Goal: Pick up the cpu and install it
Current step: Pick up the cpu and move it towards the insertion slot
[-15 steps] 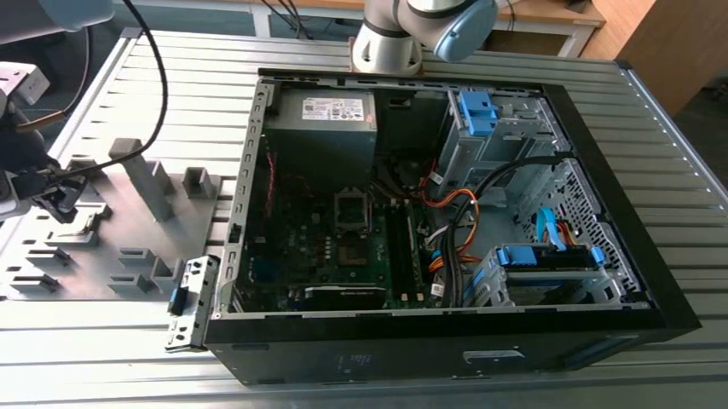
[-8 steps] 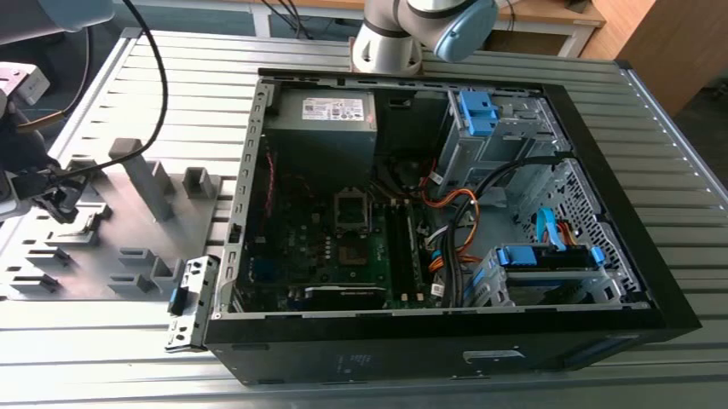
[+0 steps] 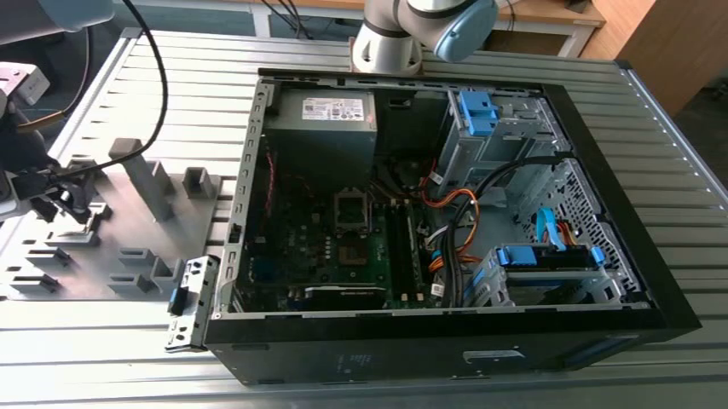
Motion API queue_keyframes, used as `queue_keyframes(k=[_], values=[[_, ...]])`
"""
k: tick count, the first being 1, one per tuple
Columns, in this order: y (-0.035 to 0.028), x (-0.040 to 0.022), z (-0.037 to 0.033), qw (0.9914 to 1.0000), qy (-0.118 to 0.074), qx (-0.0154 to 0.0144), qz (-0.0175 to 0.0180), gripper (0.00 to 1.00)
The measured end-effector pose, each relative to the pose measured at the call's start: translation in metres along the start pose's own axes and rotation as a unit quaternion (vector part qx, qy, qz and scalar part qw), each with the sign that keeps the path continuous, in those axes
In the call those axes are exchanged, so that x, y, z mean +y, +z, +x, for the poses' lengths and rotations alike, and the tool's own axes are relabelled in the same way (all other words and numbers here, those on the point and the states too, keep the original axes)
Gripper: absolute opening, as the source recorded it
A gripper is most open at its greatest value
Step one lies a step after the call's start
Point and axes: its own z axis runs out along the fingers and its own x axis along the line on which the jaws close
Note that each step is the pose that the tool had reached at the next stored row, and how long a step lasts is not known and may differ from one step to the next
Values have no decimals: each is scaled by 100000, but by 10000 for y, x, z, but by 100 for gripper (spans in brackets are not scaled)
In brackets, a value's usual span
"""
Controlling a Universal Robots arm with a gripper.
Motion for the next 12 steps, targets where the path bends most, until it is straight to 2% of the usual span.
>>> queue_keyframes(k=[1,3,4,12], values=[[0,0,0,100000,-1,-3,-1,53],[0,0,0,100000,2,-2,-2,53],[1,0,0,100000,-1,3,0,59],[109,-2,-19,99999,-371,24,56,59]])
